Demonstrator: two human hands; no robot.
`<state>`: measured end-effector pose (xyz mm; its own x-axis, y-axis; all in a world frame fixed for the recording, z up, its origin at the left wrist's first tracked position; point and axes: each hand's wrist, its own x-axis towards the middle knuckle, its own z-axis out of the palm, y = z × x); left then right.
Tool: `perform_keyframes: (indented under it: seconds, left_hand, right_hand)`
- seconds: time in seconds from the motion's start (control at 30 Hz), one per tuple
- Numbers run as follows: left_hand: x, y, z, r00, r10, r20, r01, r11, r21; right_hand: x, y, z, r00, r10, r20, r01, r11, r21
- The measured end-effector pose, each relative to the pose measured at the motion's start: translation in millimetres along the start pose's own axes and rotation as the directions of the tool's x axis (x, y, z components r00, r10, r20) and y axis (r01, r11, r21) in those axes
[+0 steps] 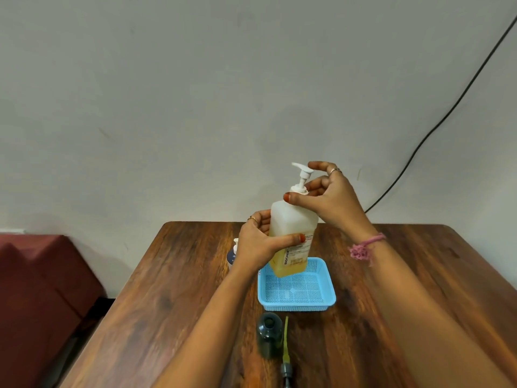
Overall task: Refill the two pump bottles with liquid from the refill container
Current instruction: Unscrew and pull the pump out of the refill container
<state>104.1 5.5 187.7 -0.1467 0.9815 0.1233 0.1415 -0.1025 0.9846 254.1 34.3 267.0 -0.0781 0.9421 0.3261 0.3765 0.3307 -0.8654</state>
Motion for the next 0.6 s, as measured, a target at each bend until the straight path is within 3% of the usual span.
perform_keyframes:
  seconds: [0.47,0.6]
  left_hand:
    - [-8,-9,7,0.996,-0.03,0.082,0.029,1.0,0.007]
    - [-10,-11,14,0.996,-0.047,0.071,0.049,0.999,-0.023]
  right_hand:
    - [-9,9,-19,0.972,0.101,0.213,-0.139,0.975,0.172]
    - [-13,8,-23,0.98,0.095,0.175,-0.104,0.993,0.047]
